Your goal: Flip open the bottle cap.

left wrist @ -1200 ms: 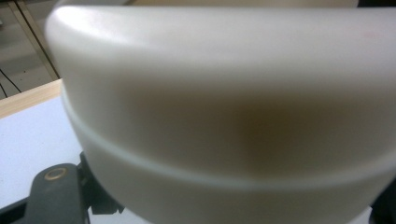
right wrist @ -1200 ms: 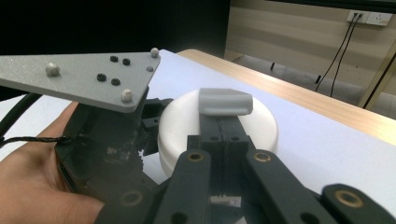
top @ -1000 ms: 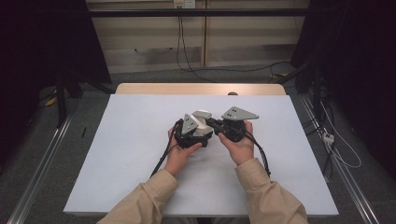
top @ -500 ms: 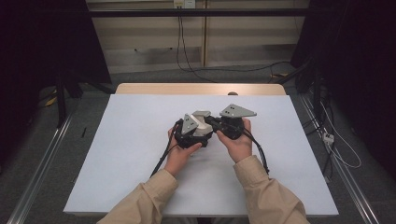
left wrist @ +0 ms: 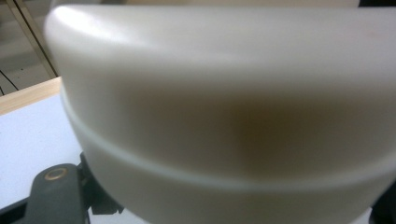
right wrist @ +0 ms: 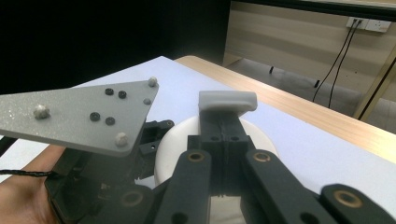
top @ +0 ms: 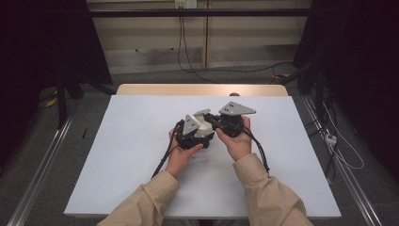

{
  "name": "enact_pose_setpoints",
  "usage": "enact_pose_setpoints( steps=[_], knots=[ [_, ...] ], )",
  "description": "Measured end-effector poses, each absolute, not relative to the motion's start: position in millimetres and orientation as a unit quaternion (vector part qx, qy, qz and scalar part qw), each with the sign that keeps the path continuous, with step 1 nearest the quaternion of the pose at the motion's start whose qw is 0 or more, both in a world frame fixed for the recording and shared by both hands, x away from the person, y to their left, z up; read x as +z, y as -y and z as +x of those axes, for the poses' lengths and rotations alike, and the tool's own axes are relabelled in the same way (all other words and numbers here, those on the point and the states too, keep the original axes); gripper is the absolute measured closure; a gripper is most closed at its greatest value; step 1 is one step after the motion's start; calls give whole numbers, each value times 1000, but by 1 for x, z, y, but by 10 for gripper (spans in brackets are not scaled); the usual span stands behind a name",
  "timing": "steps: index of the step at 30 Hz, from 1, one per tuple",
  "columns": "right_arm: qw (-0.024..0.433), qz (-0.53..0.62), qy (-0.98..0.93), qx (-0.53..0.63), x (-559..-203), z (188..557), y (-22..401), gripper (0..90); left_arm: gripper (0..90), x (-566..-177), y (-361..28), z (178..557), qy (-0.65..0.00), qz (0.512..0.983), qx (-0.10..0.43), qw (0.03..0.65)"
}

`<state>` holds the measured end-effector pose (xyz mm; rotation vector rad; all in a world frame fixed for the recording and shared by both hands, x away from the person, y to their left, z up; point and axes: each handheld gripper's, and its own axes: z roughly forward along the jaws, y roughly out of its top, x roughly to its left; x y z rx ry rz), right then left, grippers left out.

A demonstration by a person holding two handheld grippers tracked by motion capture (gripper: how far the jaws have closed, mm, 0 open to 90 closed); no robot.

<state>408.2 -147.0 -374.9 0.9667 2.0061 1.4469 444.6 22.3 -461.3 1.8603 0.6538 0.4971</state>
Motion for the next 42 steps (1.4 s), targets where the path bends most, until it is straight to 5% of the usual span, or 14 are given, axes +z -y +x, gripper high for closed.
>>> enact_pose_setpoints(
  steps=[42],
  knots=[
    [250, 345, -733, 531, -361, 425, 134, 900, 186, -461, -22, 445, -275, 779, 211, 523]
  ],
)
